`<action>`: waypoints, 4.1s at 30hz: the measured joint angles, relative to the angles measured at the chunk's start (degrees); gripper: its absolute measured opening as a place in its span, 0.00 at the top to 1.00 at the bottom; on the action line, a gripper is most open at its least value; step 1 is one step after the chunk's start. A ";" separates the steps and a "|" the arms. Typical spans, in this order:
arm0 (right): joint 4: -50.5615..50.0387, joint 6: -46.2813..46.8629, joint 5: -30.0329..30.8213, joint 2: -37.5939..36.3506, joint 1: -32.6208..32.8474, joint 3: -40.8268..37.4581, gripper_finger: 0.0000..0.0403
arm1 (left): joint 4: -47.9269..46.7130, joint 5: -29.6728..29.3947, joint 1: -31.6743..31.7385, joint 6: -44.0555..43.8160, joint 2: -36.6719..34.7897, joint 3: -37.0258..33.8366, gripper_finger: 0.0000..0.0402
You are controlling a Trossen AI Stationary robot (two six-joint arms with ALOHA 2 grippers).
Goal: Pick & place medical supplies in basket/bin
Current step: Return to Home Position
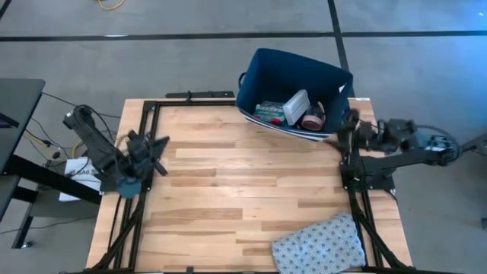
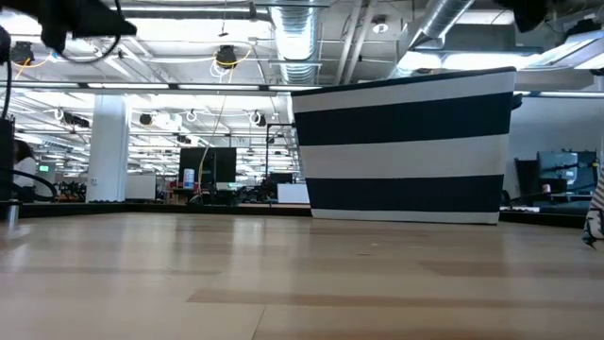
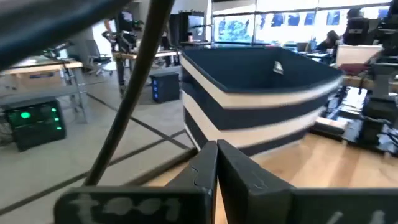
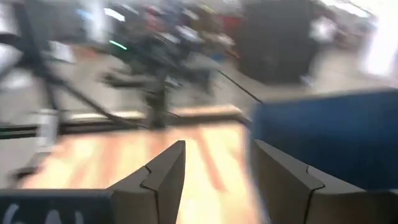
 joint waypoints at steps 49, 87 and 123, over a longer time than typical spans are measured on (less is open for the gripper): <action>28.98 -9.33 -13.08 -16.85 7.74 -39.33 0.53 | 65.57 52.00 17.40 68.60 -32.78 -29.40 1.00; 24.74 0.39 -14.33 -17.86 -2.22 -39.25 0.54 | 58.19 67.59 33.49 61.33 -34.38 -36.13 1.00; 25.20 3.04 -9.24 -17.70 -2.86 -39.22 0.54 | 56.93 74.44 33.68 58.90 -22.83 -36.22 1.00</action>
